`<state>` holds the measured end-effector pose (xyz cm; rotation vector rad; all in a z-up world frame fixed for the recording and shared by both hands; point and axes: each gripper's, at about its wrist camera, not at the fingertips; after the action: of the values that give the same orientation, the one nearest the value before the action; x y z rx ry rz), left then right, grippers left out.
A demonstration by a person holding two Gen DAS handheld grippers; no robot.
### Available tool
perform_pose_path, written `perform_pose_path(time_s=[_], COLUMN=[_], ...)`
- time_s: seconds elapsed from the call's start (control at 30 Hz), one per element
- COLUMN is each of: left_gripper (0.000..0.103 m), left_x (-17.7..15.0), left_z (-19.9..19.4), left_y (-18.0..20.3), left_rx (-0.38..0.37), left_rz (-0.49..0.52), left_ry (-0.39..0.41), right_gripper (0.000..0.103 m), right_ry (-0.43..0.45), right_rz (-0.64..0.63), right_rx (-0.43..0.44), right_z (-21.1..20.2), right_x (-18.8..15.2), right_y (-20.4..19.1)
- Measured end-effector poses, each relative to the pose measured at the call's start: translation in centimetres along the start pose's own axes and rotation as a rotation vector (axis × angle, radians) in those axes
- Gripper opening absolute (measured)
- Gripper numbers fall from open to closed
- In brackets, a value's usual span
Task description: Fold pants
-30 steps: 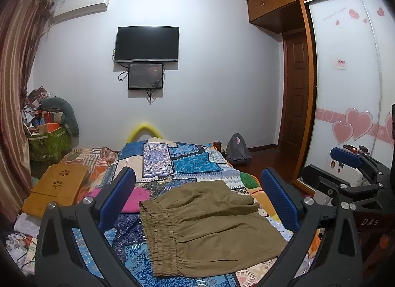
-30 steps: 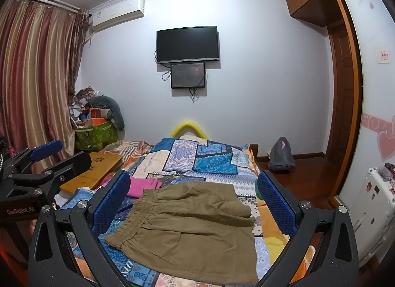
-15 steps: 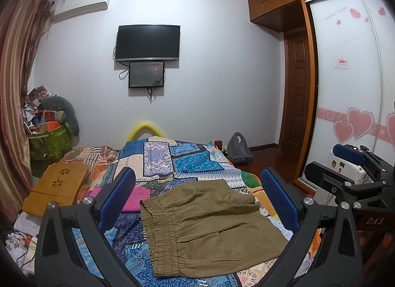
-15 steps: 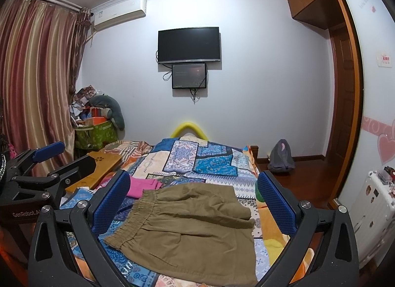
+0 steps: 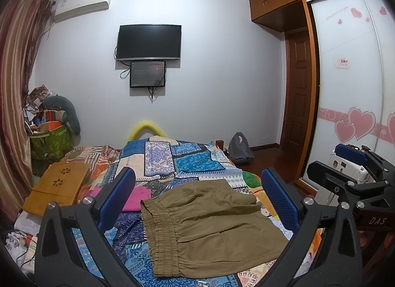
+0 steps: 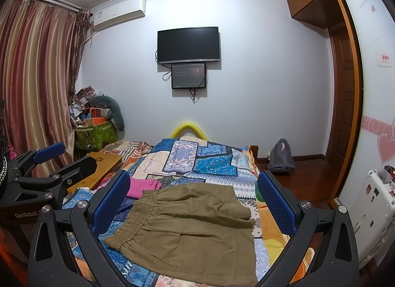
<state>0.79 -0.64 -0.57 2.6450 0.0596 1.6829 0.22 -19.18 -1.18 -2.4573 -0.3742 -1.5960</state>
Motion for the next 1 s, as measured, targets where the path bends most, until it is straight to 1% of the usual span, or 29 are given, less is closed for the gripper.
perform_pose_path(time_s=[0.5, 1.0], left_gripper=[0.103, 0.103], left_x=[-0.2, -0.4], left_z=[0.4, 1.0], left_y=[0.0, -0.4], left_rx=[0.001, 0.002], left_rz=[0.002, 0.001], left_ry=[-0.006, -0.008], right_gripper=[0.103, 0.103], right_ry=[-0.008, -0.029], right_rz=[-0.006, -0.001], right_rx=[-0.001, -0.01], right_z=[0.4, 1.9], right_x=[-0.2, -0.5], right_y=[0.1, 0.4])
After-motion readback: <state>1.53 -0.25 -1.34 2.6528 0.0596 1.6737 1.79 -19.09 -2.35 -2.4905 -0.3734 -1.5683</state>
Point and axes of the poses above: each gripper's, at about its wrist camera, not at the fingertips, and z roughly the way its jaws point, y to its right, x to its top, and after that the axes turned 11 degrees about -y, right-handed
